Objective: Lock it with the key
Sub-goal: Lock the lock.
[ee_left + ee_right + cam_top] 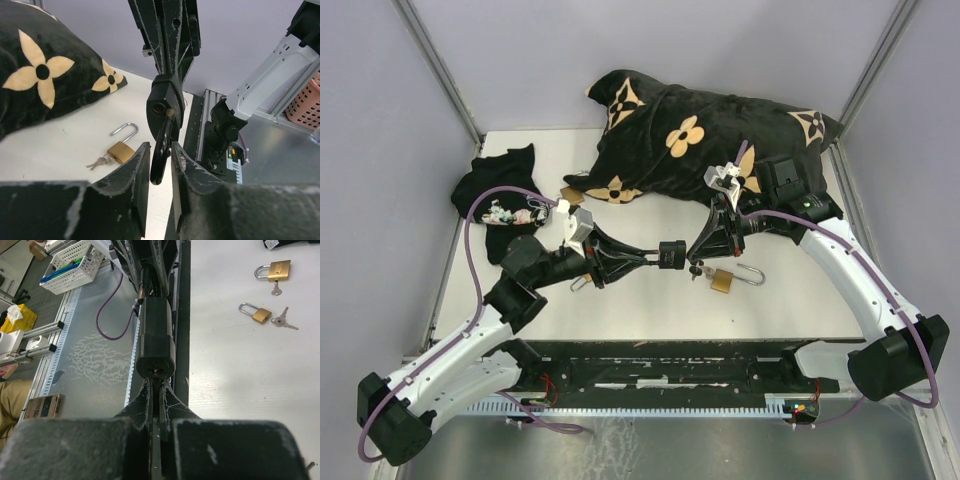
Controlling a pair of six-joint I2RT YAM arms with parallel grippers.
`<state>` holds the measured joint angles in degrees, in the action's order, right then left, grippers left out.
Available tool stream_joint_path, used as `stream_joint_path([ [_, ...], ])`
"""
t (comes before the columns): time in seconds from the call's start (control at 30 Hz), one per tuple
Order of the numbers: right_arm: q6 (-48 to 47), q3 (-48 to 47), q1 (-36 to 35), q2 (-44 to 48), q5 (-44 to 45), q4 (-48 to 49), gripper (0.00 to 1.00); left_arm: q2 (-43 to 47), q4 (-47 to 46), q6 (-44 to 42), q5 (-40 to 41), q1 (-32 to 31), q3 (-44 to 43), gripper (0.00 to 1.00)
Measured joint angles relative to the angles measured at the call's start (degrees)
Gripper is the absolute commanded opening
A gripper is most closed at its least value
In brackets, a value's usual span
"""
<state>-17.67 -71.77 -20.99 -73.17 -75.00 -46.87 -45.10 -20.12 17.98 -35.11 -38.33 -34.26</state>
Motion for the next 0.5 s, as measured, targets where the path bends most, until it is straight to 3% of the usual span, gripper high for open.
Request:
stream_joint_path([
  [0.2, -0.24, 0.00, 0.00, 0.00, 0.04, -0.59, 0.02, -1.70, -1.05, 0.26, -2.58, 0.13, 0.00, 0.17],
  [0.3, -0.35, 0.00, 0.07, 0.00, 0.37, -0.81, 0.02, -2.32, -1.53, 0.87, -3.45, 0.39, 0.00, 0.03],
  [0.4, -0.42, 0.00, 0.04, 0.00, 0.39, -0.94, 0.03, -2.38, -1.90, 1.60, -4.13, 0.52, 0.00, 0.03],
  [0.5, -0.24, 0.00, 0.04, 0.00, 0.24, -0.74, 0.17, -2.38, -2.69, 2.58, -4.52, 0.68, 0.04, 0.03],
])
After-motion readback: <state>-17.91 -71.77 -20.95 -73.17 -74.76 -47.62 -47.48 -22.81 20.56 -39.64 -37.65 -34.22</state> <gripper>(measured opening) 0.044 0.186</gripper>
